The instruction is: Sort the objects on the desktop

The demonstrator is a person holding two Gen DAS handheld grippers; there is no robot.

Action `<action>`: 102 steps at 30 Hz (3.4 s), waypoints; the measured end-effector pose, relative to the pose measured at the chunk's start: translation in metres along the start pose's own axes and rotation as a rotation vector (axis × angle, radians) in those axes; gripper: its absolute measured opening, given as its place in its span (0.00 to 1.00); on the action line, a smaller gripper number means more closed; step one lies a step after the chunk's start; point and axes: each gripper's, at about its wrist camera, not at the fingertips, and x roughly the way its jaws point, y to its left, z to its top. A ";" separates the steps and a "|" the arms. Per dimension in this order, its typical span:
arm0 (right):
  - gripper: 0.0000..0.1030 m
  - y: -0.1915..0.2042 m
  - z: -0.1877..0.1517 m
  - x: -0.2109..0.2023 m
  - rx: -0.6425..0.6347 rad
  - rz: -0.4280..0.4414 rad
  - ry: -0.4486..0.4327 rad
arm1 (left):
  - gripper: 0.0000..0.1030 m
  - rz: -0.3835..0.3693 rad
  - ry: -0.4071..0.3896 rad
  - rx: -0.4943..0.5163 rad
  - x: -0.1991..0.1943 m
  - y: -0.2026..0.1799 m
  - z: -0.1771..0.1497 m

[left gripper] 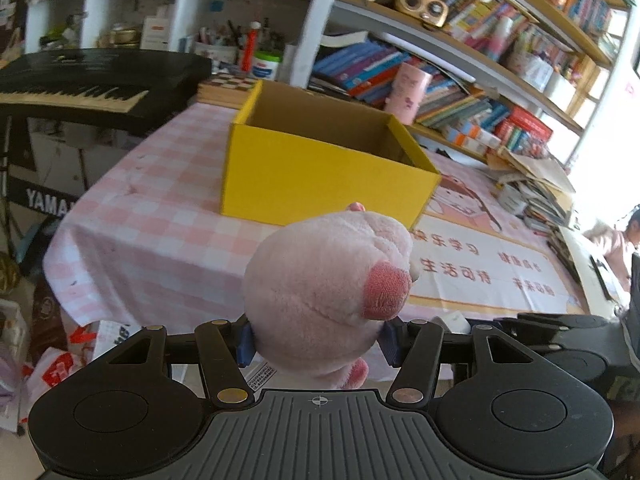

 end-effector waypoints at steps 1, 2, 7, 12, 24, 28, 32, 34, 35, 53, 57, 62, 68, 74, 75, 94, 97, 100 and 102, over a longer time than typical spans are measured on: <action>0.39 0.002 0.001 0.001 -0.008 0.002 -0.002 | 0.55 0.007 -0.001 -0.004 0.000 0.002 0.002; 0.39 0.005 0.002 0.002 -0.019 0.004 -0.004 | 0.55 0.011 -0.004 -0.005 0.000 0.004 0.005; 0.39 0.012 0.008 0.002 -0.072 0.000 -0.016 | 0.55 0.015 -0.052 0.016 -0.003 0.007 0.027; 0.39 0.004 0.027 0.004 -0.052 -0.025 -0.062 | 0.55 0.010 -0.115 0.050 0.003 0.002 0.054; 0.39 -0.037 0.112 0.010 -0.093 -0.047 -0.215 | 0.55 -0.005 -0.193 0.087 0.050 -0.021 0.110; 0.39 -0.051 0.140 0.026 -0.133 -0.046 -0.243 | 0.56 0.005 -0.191 0.103 0.075 -0.028 0.128; 0.39 -0.062 0.161 0.052 -0.197 -0.040 -0.229 | 0.56 0.033 -0.175 0.093 0.101 -0.030 0.142; 0.39 -0.067 0.168 0.065 -0.231 -0.032 -0.216 | 0.56 0.051 -0.159 0.096 0.114 -0.031 0.148; 0.39 -0.069 0.172 0.072 -0.247 -0.028 -0.208 | 0.56 0.061 -0.151 0.101 0.120 -0.031 0.151; 0.39 -0.067 0.209 0.188 -0.811 0.009 0.080 | 0.63 0.191 0.130 0.233 0.225 -0.035 0.160; 0.39 -0.064 0.206 0.197 -0.886 -0.005 0.127 | 0.65 0.193 0.131 0.252 0.225 -0.038 0.159; 0.39 -0.068 0.206 0.203 -0.880 -0.003 0.160 | 0.77 0.202 0.113 0.280 0.218 -0.045 0.158; 0.43 -0.068 0.200 0.198 -0.879 -0.015 0.139 | 0.86 0.192 0.045 0.302 0.199 -0.052 0.161; 0.50 -0.065 0.204 0.173 -0.853 -0.053 0.067 | 0.90 0.194 -0.063 0.253 0.169 -0.053 0.168; 0.52 -0.065 0.205 0.165 -0.840 -0.059 0.042 | 0.90 0.194 -0.078 0.243 0.164 -0.052 0.169; 0.71 -0.090 0.172 0.054 -0.286 -0.153 -0.237 | 0.95 0.106 -0.240 0.153 0.071 -0.041 0.137; 0.73 -0.095 0.156 0.041 -0.173 -0.206 -0.254 | 0.95 0.108 -0.236 0.168 0.062 -0.042 0.126; 0.73 -0.094 0.138 0.027 -0.122 -0.253 -0.270 | 0.95 0.106 -0.236 0.180 0.052 -0.044 0.114; 0.73 -0.091 0.125 0.016 -0.096 -0.270 -0.279 | 0.95 0.099 -0.232 0.185 0.046 -0.044 0.106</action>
